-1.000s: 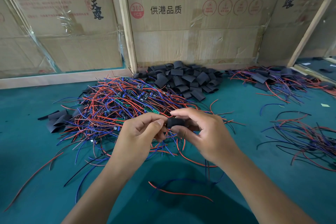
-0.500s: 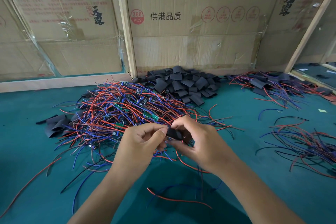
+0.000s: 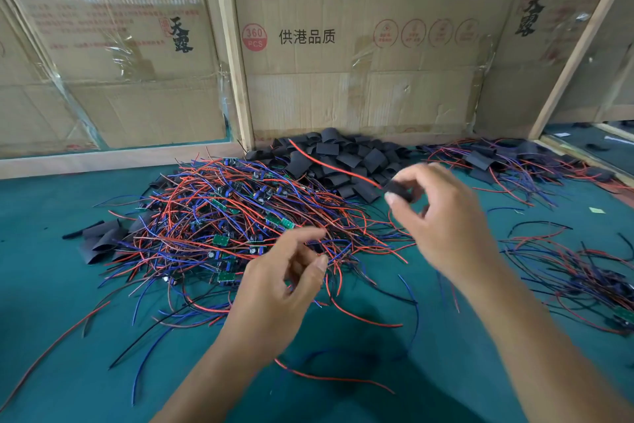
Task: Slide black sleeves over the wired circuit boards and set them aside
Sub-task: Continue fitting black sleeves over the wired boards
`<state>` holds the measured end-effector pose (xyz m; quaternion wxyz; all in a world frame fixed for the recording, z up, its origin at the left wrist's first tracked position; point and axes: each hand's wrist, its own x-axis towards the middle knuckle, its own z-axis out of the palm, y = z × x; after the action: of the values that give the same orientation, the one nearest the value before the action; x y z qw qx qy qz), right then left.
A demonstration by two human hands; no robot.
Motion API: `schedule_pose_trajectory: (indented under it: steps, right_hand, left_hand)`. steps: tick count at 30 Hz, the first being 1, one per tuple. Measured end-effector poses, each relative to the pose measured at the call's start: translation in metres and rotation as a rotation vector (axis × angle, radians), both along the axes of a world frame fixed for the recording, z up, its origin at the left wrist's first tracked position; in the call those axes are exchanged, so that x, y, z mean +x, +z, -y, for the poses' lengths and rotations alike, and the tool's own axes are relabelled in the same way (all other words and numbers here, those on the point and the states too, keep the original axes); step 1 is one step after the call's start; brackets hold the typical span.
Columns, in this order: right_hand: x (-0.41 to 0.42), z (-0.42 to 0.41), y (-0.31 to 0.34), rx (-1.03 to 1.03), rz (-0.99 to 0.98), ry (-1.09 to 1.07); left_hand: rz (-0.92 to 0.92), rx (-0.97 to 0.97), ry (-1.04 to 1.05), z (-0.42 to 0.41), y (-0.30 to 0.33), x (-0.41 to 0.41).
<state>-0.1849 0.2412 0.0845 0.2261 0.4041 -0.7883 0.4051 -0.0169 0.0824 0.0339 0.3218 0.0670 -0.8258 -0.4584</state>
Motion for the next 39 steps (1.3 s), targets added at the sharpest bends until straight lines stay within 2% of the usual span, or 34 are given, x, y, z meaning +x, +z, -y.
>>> schedule_pose_trajectory:
  steps: [5,9,13,15,17,19,23,25,28,33,35,37,39]
  right_hand:
    - [-0.055,-0.024,0.033,0.202,-0.188,-0.174]
    - [-0.134,-0.033,0.054,0.459,-0.304,-0.422]
    - [-0.186,-0.031,0.052,0.634,-0.199,-0.693]
    - [-0.187,-0.014,0.034,0.735,-0.140,-0.627]
    - [-0.180,0.011,0.008,0.822,-0.047,-0.465]
    - [-0.171,0.037,-0.016,0.823,0.040,-0.362]
    - [-0.167,0.073,-0.041,0.732,0.140,-0.339]
    - [-0.173,0.081,-0.043,0.786,0.129,-0.326]
    - [-0.182,0.079,-0.045,0.885,0.224,-0.190]
    - [-0.187,0.071,-0.051,0.885,0.183,-0.181]
    - [-0.189,0.069,-0.055,0.806,0.160,-0.173]
    - [-0.192,0.066,-0.054,0.721,0.187,-0.198]
    - [-0.195,0.065,-0.052,0.773,0.246,-0.208]
  left_hand:
    - [0.077,-0.315,0.031,-0.001,-0.002,-0.002]
    - [0.066,-0.351,0.007,-0.002,0.001,-0.001]
    - [0.086,-0.347,0.032,0.002,-0.003,-0.002]
    - [0.098,-0.360,0.077,0.004,-0.005,-0.003]
    - [0.113,-0.355,0.099,0.005,-0.007,-0.003]
    - [0.136,-0.356,0.089,0.005,-0.009,-0.003]
    - [0.178,-0.386,0.052,0.003,-0.011,-0.002]
    - [0.173,-0.385,0.059,0.004,-0.011,-0.002]
    - [0.173,-0.372,0.062,0.004,-0.010,-0.002]
    - [0.185,-0.382,0.049,0.001,-0.007,-0.002]
    - [0.177,-0.387,0.051,0.000,-0.007,-0.003]
    - [0.176,-0.379,0.048,-0.001,-0.007,-0.002]
    - [0.181,-0.372,0.044,-0.001,-0.007,-0.002]
